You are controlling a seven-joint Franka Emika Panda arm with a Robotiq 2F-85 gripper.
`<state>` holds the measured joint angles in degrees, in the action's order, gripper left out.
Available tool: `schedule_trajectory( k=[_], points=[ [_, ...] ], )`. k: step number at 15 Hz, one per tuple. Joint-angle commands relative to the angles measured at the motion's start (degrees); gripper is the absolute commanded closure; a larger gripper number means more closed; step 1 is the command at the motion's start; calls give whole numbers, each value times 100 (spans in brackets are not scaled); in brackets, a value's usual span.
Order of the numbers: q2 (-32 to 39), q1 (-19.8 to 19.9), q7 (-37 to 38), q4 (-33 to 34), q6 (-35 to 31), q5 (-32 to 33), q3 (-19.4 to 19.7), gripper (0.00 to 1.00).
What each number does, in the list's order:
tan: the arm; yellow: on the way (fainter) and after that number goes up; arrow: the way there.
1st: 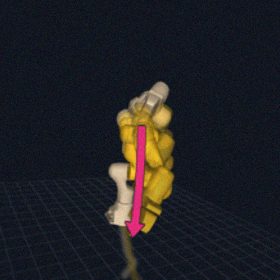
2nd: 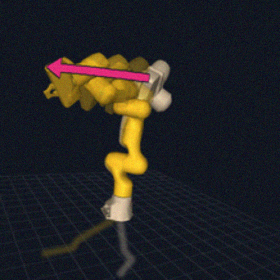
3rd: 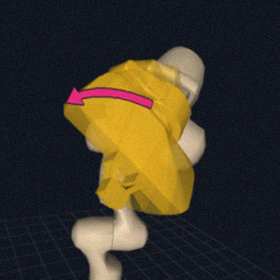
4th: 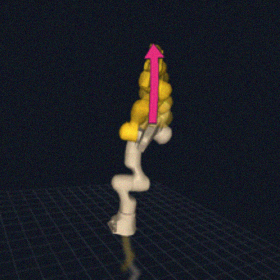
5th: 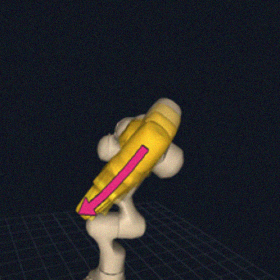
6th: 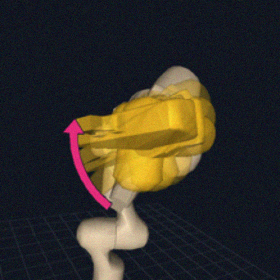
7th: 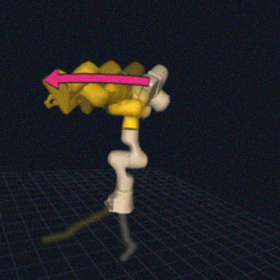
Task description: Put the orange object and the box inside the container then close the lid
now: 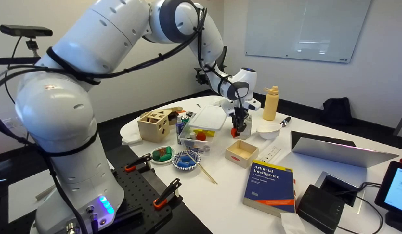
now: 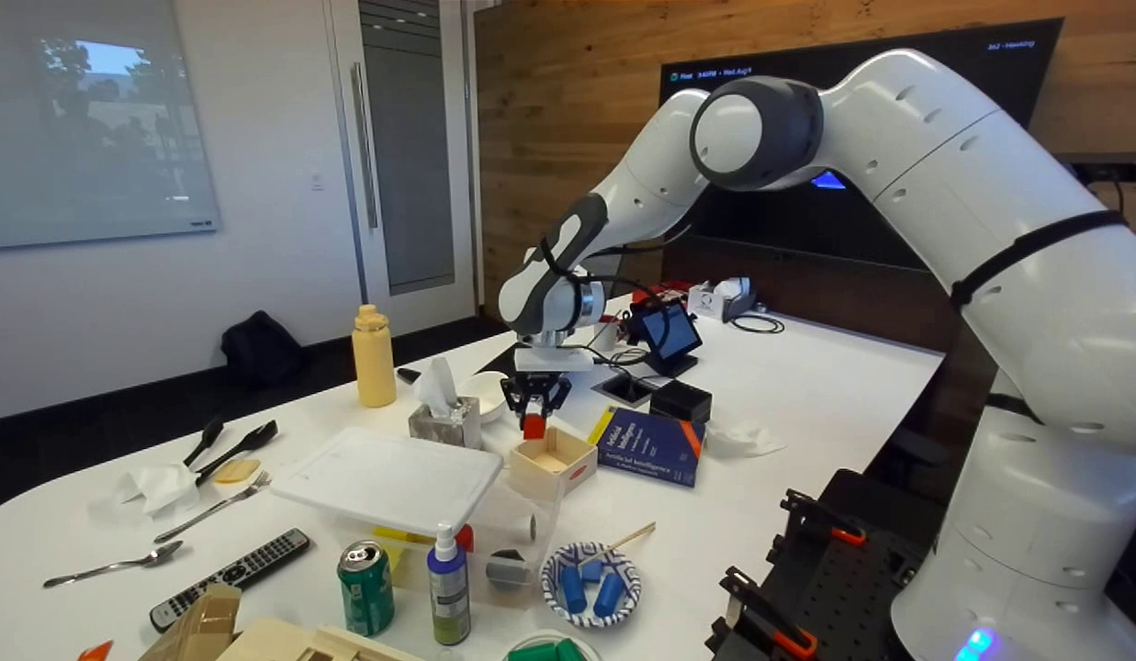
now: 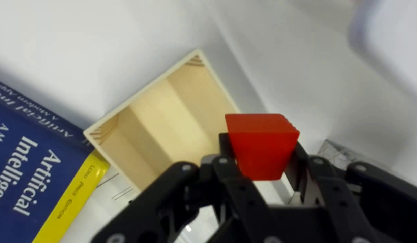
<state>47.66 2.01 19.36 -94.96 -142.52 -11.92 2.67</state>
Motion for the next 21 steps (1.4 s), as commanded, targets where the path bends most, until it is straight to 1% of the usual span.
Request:
schedule_trajectory(
  k=[1,2,4,7,11,17,18,19,21],
  points=[
    [-1109,-333,-27,-1349,66,-13,-167,86],
    [-1265,-441,23,-1612,4,-47,-253,86],
    [-1552,-760,288,-2137,-176,-36,-309,86],
    [-1672,-1105,640,-2499,-293,-65,-389,86],
    [-1681,-1490,1134,-2677,-382,43,-288,86],
    [-1561,-1714,1534,-2752,-980,79,-136,86],
    [-1571,-1720,1557,-2781,-1065,74,-124,36],
    [-1580,-1732,1603,-2801,-1120,75,-102,34],
    [-1581,-1737,1641,-2827,-1217,59,-81,22]
  ],
)
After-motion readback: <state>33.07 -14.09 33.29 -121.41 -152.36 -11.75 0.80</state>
